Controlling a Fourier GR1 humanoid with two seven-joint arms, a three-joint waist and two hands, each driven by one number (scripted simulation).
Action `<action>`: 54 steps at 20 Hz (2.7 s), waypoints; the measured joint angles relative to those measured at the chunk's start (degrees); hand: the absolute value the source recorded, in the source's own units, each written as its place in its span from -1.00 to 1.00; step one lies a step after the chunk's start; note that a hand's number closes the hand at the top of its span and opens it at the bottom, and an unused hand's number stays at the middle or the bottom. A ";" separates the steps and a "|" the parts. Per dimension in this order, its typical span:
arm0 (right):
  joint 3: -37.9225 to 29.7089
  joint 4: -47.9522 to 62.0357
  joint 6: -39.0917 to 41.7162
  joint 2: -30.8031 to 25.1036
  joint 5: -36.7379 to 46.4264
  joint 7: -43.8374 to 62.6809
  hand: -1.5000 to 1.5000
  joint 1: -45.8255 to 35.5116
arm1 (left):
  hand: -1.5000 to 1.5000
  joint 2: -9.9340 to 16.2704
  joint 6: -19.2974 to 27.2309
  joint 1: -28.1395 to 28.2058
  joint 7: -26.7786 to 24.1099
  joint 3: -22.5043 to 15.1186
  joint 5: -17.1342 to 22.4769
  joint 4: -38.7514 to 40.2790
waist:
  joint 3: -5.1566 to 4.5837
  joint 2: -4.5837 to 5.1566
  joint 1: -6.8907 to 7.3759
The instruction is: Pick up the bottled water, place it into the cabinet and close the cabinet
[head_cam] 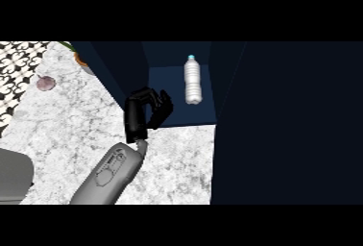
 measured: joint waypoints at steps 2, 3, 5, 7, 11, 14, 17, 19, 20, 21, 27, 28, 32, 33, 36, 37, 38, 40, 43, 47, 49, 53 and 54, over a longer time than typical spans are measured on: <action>0.00 -0.17 -0.04 -0.10 0.11 0.12 -1.00 -0.06 | 1.00 0.84 0.85 -0.17 0.35 -1.24 -1.11 0.49 | 0.06 -0.04 -0.24; 0.20 -0.07 -0.16 0.05 0.27 0.05 -1.00 0.00 | 1.00 1.15 1.62 -0.30 0.55 -1.80 -1.76 0.83 | 0.08 -0.05 -0.38; 0.03 0.08 0.10 -0.19 0.12 -0.09 -1.00 0.07 | 1.00 1.57 3.40 -0.71 1.10 -2.80 -3.05 1.65 | 0.13 -0.08 -0.57; -0.09 0.24 0.20 -0.08 -0.08 -0.29 -1.00 -0.18 | -1.00 1.75 5.32 -1.05 1.63 -3.63 -4.16 2.35 | 0.18 -0.10 -0.68; 0.10 0.91 0.65 -0.15 -0.06 -0.98 -1.00 -0.05 | -1.00 2.07 7.24 -1.94 2.42 -5.07 -5.58 3.78 | 0.24 -0.06 -0.85; -0.19 0.55 0.77 -0.36 -0.48 -0.75 -1.00 -0.04 | -1.00 2.59 7.93 -2.18 3.30 -5.88 -5.91 3.90 | 0.24 -0.01 -1.01; -0.15 0.47 0.95 -0.50 -0.42 -0.83 -1.00 -0.20 | -1.00 2.86 8.62 -2.48 3.90 -6.47 -6.18 4.24 | 0.27 0.01 -1.10; -0.15 0.59 1.12 -0.74 -0.42 -0.89 -1.00 0.08 | -1.00 3.07 8.92 -2.68 4.84 -6.83 -6.13 4.24 | 0.28 -0.01 -1.16; -0.15 1.05 1.15 -0.61 -0.32 -1.16 -1.00 -0.10 | -1.00 3.03 9.00 -2.89 5.14 -7.00 -6.09 4.39 | 0.28 -0.02 -1.02; -0.01 1.16 1.14 -0.55 -0.24 -1.20 -1.00 -0.12 | -1.00 3.00 9.18 -3.02 5.51 -7.04 -5.98 4.41 | 0.28 -0.01 -1.00; 0.16 1.20 0.92 -0.23 0.08 -1.83 -1.00 -0.04 | -1.00 3.13 7.76 -2.82 4.46 -6.92 -3.41 3.22 | 0.07 0.17 -0.74; 0.46 1.06 0.85 -0.11 0.24 -1.87 -1.00 0.01 | -1.00 3.22 7.06 -2.58 3.98 -6.78 -2.60 2.63 | 0.00 0.25 -0.72; 0.28 0.84 0.69 -0.28 0.49 -1.95 -1.00 0.13 | -1.00 2.90 3.07 -1.56 0.64 -5.19 1.68 0.51 | -0.27 0.51 -0.31; 0.30 0.50 0.78 -0.46 0.45 -2.11 -1.00 0.59 | -1.00 2.80 1.89 -1.29 -0.10 -4.75 2.85 0.05 | -0.31 0.50 -0.22; -0.03 0.15 0.63 -0.67 0.44 -2.23 -1.00 1.05 | -1.00 2.33 -3.01 -0.36 -4.08 -3.41 6.40 -1.11 | -0.47 0.63 0.37; -0.16 0.06 0.83 -0.95 0.39 -2.51 -1.00 1.48 | -1.00 2.20 -4.42 -0.17 -5.28 -3.04 7.33 -1.19 | -0.49 0.61 0.52; -0.56 0.12 0.79 -1.04 0.38 -2.46 -1.00 1.08 | -1.00 2.02 -6.20 0.01 -6.71 -2.64 8.36 -1.23 | -0.50 0.63 0.78; -0.83 -0.20 0.83 -1.33 0.27 -2.59 -1.00 1.58 | -1.00 1.87 -10.20 0.54 -9.66 -1.79 10.54 -1.35 | -0.53 0.61 1.08; -0.83 0.16 0.27 -0.95 0.71 -2.81 -1.00 1.46 | -1.00 1.31 -14.90 0.77 -13.43 -0.77 12.74 -0.60 | -0.51 0.48 1.69; 0.58 -1.66 -0.88 -0.62 1.65 -2.39 -1.00 3.30 | -1.00 1.35 -20.67 1.18 -15.79 0.00 15.28 -0.59 | -0.54 0.44 2.18; 1.26 -1.72 -1.47 -0.30 2.35 -2.50 -1.00 3.50 | -1.00 1.17 -22.65 1.45 -16.31 0.35 16.00 -0.93 | -0.58 0.53 2.45; 1.21 -2.89 -2.31 -0.50 2.24 -1.42 -1.00 3.93 | -1.00 1.42 -25.43 1.83 -15.28 0.75 16.96 -2.26 | -0.66 0.77 2.80; 1.52 -2.92 -2.51 -0.39 2.39 -1.40 -1.00 4.07 | -1.00 1.69 -26.01 2.07 -14.70 0.73 17.13 -3.10 | -0.67 0.80 2.88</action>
